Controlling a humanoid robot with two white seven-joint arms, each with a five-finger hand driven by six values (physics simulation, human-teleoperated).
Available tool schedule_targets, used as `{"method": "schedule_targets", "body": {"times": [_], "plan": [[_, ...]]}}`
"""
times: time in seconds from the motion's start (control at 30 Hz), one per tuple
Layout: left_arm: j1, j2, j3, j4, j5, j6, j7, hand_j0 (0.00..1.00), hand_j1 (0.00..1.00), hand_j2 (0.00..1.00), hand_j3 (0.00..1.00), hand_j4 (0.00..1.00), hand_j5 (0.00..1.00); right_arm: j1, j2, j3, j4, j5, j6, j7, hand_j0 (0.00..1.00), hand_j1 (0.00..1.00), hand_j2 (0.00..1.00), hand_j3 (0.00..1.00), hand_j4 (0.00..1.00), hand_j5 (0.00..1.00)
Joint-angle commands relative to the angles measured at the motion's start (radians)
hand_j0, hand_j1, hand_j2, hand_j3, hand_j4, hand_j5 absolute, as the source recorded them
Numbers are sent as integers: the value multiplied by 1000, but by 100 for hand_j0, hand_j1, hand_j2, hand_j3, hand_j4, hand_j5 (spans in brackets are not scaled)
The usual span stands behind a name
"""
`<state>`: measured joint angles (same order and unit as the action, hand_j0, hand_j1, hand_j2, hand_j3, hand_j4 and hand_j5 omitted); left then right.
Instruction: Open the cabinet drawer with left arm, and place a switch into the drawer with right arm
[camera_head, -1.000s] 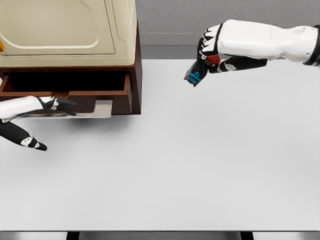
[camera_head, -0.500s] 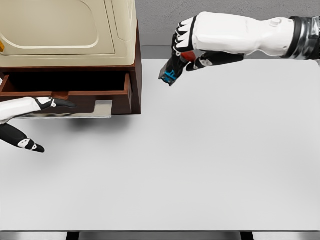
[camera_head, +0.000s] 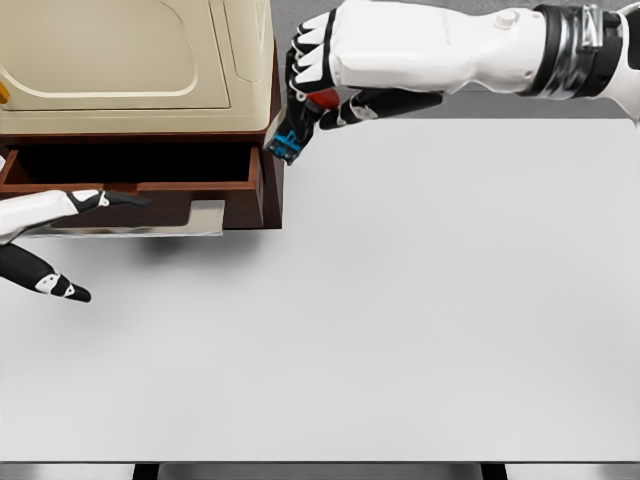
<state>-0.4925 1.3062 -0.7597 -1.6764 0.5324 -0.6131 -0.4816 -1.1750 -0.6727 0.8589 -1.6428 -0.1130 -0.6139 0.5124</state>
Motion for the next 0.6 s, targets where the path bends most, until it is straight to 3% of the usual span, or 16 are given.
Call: {"method": "schedule_targets", "body": {"times": [0.0, 0.37, 0.57], "plan": [[3, 2, 5, -2, 26, 2, 0, 100, 100, 100, 100, 100, 100, 0, 31, 0, 1, -7, 3, 1, 39, 39, 39, 39, 39, 39], [55, 10, 6, -13, 38, 2, 0, 100, 100, 100, 100, 100, 100, -20, 74, 9, 8, -8, 3, 3, 38, 38, 38, 38, 38, 38], [58, 10, 6, -8, 46, 2, 2, 100, 100, 100, 100, 100, 100, -38, 142, 23, 32, -7, 3, 18, 39, 39, 39, 39, 39, 39]]}}
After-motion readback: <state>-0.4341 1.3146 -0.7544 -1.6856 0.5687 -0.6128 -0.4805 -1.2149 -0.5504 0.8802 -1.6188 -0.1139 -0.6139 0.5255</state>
